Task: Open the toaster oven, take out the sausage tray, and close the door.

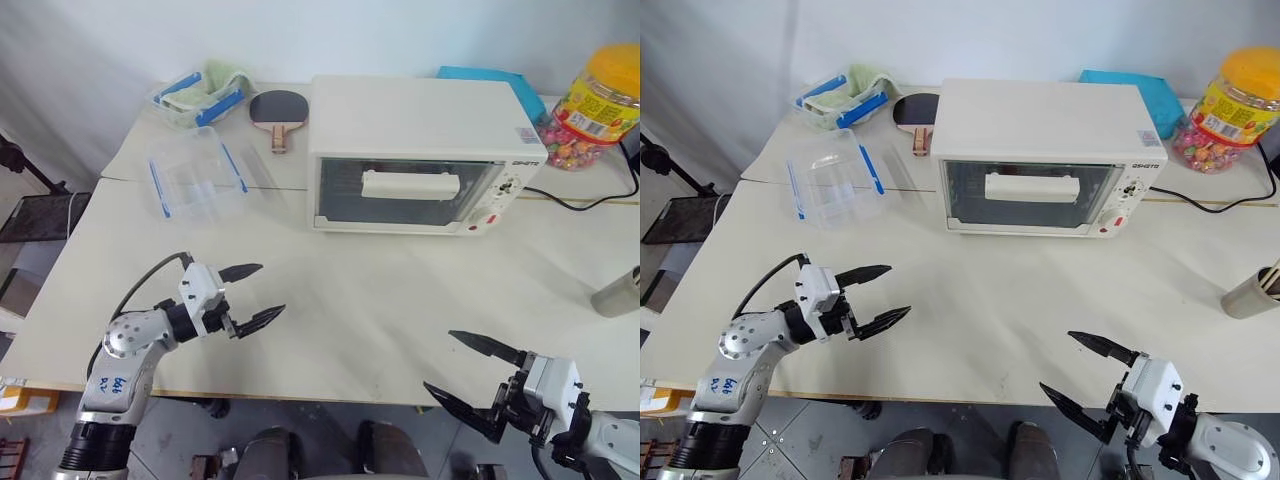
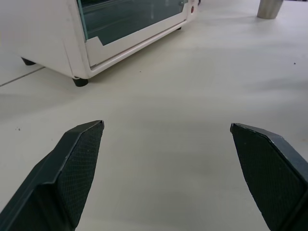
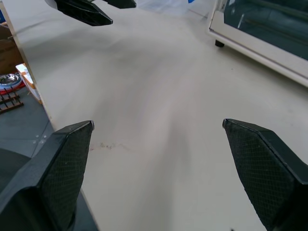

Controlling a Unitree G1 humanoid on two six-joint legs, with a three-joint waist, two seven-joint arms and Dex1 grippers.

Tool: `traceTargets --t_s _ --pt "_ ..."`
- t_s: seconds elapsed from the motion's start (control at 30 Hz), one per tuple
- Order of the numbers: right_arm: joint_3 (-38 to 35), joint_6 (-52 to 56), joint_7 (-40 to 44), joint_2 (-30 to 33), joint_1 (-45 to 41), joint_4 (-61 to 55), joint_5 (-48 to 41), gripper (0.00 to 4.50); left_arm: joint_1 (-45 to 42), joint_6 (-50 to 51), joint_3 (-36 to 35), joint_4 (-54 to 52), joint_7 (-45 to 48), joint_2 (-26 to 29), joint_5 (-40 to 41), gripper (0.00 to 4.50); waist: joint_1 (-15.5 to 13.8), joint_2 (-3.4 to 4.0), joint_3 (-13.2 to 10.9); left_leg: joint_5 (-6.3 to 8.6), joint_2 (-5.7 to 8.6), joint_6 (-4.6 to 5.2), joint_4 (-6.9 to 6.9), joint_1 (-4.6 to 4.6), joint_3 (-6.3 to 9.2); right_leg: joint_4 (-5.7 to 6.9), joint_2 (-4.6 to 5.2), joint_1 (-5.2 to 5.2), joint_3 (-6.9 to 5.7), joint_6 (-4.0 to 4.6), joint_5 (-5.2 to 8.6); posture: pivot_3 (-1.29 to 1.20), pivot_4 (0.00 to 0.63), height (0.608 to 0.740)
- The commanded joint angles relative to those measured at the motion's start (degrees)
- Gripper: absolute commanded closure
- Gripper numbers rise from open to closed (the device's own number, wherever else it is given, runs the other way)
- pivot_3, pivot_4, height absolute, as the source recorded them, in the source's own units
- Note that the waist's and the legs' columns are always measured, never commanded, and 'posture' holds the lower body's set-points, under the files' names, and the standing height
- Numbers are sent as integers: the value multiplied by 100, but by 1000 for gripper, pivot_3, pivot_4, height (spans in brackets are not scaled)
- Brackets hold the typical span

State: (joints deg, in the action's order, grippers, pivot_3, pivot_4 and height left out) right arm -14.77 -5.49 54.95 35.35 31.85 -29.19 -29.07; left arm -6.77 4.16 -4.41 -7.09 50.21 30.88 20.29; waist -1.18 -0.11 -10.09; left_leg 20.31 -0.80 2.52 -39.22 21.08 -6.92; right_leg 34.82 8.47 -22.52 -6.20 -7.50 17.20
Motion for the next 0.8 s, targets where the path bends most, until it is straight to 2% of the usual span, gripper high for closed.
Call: traceTargets --t_s 0.03,0.13,0.23,0.27,0.33,0.57,0.8 --pt "-126 163 27 93 -91 -155 -233 0 -106 -74 -30 13 61 46 34 20 -5 0 0 0 0 1 0 0 0 0 0 1 0 0 0 0 150 740" --pt "-94 809 -468 75 -779 -248 -659 0 -126 341 -188 -185 183 93 502 20 16 0 0 -1 -1 1 -3 -1 0 1 2 2 2 0 0 0 150 740" --pt "-12 2108 -1271 235 -2096 -184 -1496 0 -180 738 -707 -286 717 275 1535 20 124 -2 -2 -1 -6 0 -8 -1 2 9 3 -1 3 1 0 0 150 740" --pt "-19 2596 -1517 262 -2530 -107 -2014 0 -190 884 -832 -294 737 356 1687 20 129 1 -3 -2 -9 -3 -17 3 4 17 5 -6 3 3 1 0 150 740" --pt "-33 2953 -1668 250 -3017 44 -2267 0 -210 1109 -930 -380 664 429 1824 20 132 2 -2 -3 -13 -7 -18 2 16 22 12 -5 -1 14 7 0 150 740" --pt "107 3085 -1484 190 -4565 1369 -1860 0 -265 1830 -1140 -827 440 512 2387 20 100 3 -2 3 9 9 -22 20 22 17 9 1 -23 9 4 0 150 740" --pt "170 2850 -1077 64 -5270 2167 -1391 0 -253 2240 -1108 -1156 300 534 2608 20 131 3 -3 9 5 17 -35 20 20 18 5 4 -24 5 3 0 150 740"
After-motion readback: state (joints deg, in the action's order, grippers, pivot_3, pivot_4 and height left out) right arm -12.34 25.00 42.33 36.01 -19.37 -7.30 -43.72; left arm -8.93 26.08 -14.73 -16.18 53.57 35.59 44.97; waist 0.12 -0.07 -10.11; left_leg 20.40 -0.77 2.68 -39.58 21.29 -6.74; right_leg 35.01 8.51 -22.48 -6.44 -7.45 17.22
